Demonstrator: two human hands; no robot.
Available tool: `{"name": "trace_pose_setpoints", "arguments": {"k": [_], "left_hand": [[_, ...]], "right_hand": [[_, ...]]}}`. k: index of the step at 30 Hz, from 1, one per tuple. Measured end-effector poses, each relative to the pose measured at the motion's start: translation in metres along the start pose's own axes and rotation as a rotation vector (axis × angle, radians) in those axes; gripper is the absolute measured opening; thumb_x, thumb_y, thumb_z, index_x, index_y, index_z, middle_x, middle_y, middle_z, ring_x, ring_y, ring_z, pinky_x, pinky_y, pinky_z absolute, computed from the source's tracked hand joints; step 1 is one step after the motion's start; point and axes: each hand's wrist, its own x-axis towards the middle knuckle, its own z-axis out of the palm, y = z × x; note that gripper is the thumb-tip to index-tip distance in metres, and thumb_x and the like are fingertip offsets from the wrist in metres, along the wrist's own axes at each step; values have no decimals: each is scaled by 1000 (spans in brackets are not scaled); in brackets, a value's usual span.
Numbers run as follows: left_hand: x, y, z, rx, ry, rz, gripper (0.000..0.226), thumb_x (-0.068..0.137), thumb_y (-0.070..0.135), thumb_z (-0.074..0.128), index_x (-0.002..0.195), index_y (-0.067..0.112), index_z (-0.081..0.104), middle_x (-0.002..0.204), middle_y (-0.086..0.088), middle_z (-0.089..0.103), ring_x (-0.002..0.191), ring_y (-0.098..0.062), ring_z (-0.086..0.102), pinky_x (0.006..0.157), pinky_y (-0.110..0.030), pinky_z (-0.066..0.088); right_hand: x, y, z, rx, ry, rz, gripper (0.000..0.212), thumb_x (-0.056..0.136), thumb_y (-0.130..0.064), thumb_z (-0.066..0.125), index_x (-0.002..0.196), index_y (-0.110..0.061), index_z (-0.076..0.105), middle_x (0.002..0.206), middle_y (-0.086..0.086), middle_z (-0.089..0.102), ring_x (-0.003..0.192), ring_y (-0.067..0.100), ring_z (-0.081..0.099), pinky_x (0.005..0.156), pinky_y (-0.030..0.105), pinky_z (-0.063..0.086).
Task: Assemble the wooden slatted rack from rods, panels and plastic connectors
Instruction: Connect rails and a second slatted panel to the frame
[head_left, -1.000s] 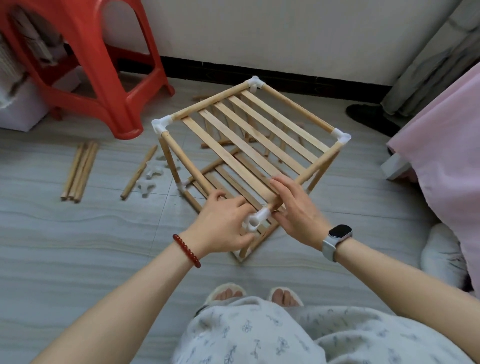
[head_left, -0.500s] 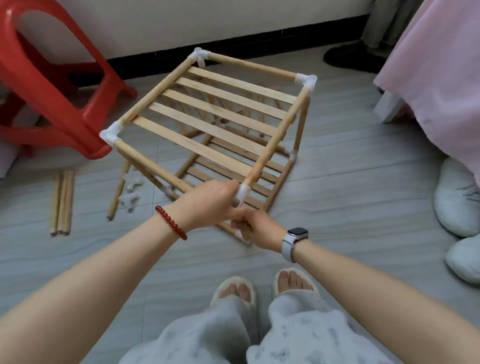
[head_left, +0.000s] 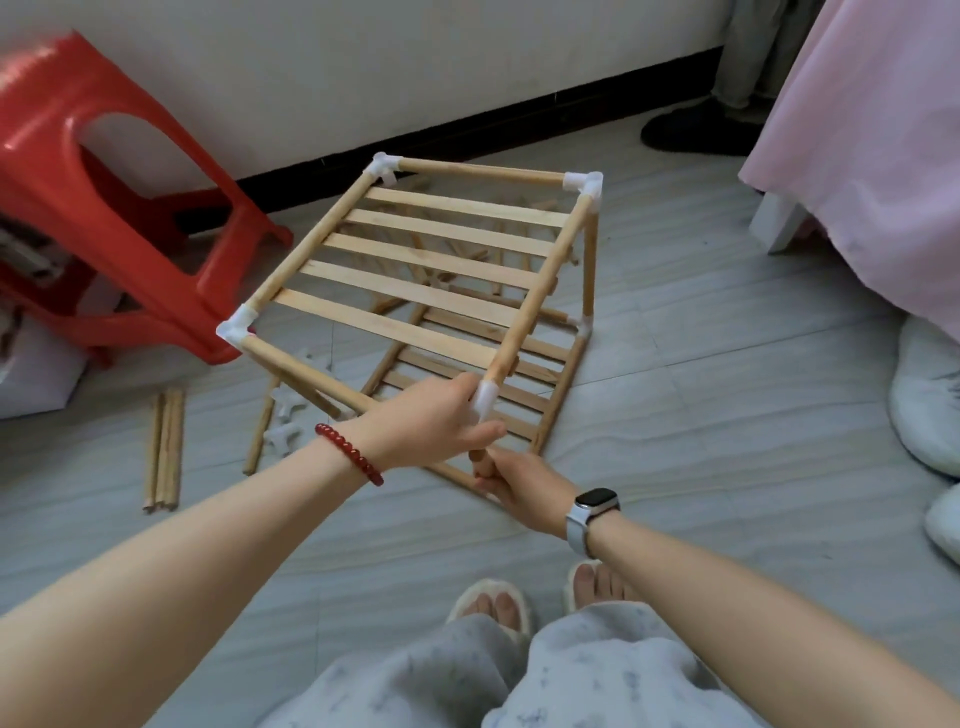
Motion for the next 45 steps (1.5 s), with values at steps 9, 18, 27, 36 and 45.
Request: {"name": "trace_pose_setpoints", "arguments": {"k": [9,18,27,36,45], "left_hand": [[-35,-31,13,-67,171,44,62,78,49,65,131,26,43,79,22,52,81,4,50,95,-25,35],[-45,-52,11,-36,235,110,47,77,47,67,116,23,56,96,13,59,96,-6,50,104,-24,22],[-38,-57,16,21,280,241,23,89,42,55,104,24,58,99,11,58,99,-8,49,96,-25,27],[-28,-42,11,-43,110,206,20,88,43,57,98,26,61,82,15,55,82,-4,49,85,-27,33],[-11,10,21,-6,217,27,52,80,72,40,84,22,52,72,7,56,63,-12,52,53,-27,35]], "right_hand": [[-26,-17,-54,-247,370,-96,14,87,-16,56,98,-8,60,91,3,60,83,19,57,68,29,45],[11,-83,-73,-940,8,-136,51,90,-57,37,121,-20,55,122,-3,55,126,18,37,106,46,21],[16,-89,-79,-886,-87,-97,25,91,-38,42,98,-17,52,91,-8,48,106,17,41,110,44,5],[-11,-74,-88,-817,-5,-97,30,89,-39,51,111,-20,56,125,-5,40,128,16,22,113,42,11],[16,-63,-109,328,312,629,37,97,-43,37,96,-12,56,81,1,62,67,12,59,58,24,47]]}}
